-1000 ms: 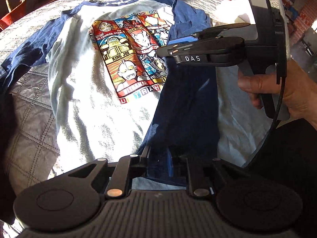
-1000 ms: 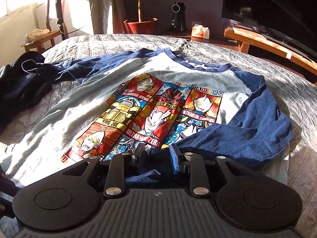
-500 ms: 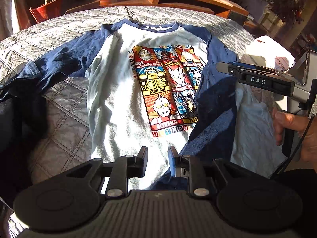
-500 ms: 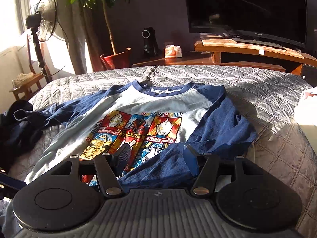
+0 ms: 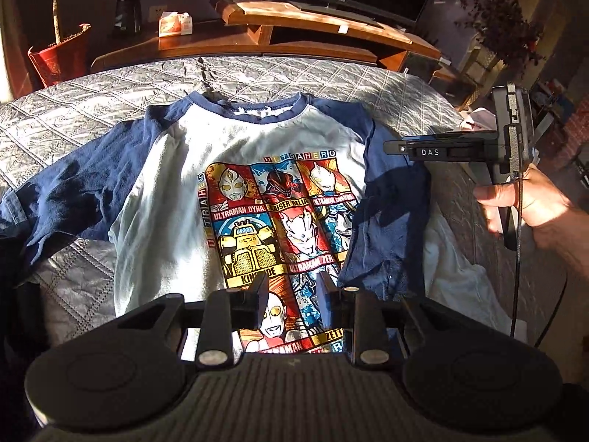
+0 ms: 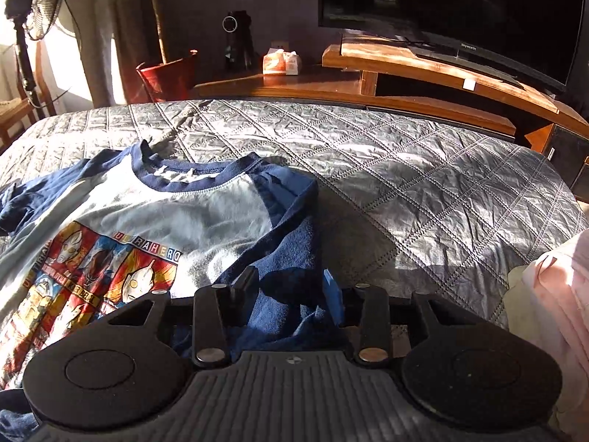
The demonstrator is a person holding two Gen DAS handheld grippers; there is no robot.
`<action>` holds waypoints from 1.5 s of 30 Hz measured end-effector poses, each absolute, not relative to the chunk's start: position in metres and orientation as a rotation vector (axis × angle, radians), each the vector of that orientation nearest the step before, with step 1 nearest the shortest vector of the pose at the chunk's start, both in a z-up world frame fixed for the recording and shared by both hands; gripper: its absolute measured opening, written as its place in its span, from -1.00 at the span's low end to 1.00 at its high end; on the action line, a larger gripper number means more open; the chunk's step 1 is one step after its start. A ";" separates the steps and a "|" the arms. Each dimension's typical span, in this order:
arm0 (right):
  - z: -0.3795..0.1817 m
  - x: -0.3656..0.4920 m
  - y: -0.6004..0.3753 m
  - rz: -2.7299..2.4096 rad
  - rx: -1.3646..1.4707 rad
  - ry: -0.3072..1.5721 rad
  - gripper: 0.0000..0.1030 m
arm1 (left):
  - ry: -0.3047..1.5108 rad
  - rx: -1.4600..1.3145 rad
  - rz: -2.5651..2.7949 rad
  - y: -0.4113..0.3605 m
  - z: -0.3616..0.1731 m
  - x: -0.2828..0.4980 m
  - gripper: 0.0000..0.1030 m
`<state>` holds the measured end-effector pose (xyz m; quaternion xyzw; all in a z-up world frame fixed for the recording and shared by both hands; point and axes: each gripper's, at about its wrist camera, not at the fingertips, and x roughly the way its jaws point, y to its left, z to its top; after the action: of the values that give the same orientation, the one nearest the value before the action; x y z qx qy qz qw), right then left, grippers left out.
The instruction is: Fold clothes
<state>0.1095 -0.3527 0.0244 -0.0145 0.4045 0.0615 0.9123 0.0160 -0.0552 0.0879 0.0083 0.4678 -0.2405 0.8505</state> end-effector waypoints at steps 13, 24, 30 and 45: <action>0.023 0.084 -0.423 -0.006 0.407 0.718 -0.41 | 0.999 0.073 -0.539 -0.069 0.077 0.003 -0.47; 0.016 0.141 -0.369 0.118 0.099 0.823 -0.67 | 1.007 0.094 -0.539 -0.080 0.074 0.007 -0.41; 0.013 0.155 -0.399 -0.081 0.183 0.794 -0.45 | 1.006 0.090 -0.544 -0.078 0.077 0.007 -0.41; 0.005 0.170 -0.364 0.024 0.105 0.800 -0.91 | 0.992 0.066 -0.545 -0.073 0.084 0.008 -0.37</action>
<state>0.1704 -0.3638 0.0047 0.0513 0.3894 0.0119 0.9196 0.0078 -0.0730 0.0842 0.0313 0.4699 -0.2581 0.8436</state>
